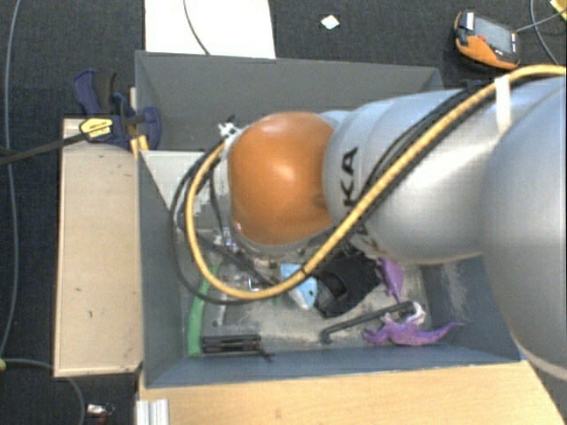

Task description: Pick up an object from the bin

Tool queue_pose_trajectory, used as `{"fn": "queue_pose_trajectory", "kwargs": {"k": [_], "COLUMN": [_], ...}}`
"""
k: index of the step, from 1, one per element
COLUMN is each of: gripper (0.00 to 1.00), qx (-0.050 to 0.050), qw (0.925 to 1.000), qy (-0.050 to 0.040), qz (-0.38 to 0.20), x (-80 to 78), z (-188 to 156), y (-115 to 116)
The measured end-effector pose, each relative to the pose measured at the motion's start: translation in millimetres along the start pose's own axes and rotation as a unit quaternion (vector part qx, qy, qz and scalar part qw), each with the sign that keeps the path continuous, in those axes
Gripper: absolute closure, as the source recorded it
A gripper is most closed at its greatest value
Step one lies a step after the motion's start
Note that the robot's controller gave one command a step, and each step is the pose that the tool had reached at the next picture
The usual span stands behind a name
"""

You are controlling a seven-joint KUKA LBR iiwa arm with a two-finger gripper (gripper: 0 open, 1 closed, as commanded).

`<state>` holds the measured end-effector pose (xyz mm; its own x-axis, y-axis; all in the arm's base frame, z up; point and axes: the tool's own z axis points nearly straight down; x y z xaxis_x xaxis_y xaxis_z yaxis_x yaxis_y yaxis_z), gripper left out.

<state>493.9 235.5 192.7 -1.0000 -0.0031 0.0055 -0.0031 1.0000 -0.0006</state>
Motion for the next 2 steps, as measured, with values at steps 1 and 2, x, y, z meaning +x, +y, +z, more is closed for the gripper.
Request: {"fn": "queue_pose_trajectory", "kwargs": {"k": [1, 2], "gripper": [0.00, 0.00], "qx": [-0.001, -0.002], "qw": [1.0000, 0.9976], "qy": [-0.0037, -0.0053], "qz": [0.003, 0.069], "x": [-2.3, -42.5], "z": [-4, 12], "y": [-1, -56]}}
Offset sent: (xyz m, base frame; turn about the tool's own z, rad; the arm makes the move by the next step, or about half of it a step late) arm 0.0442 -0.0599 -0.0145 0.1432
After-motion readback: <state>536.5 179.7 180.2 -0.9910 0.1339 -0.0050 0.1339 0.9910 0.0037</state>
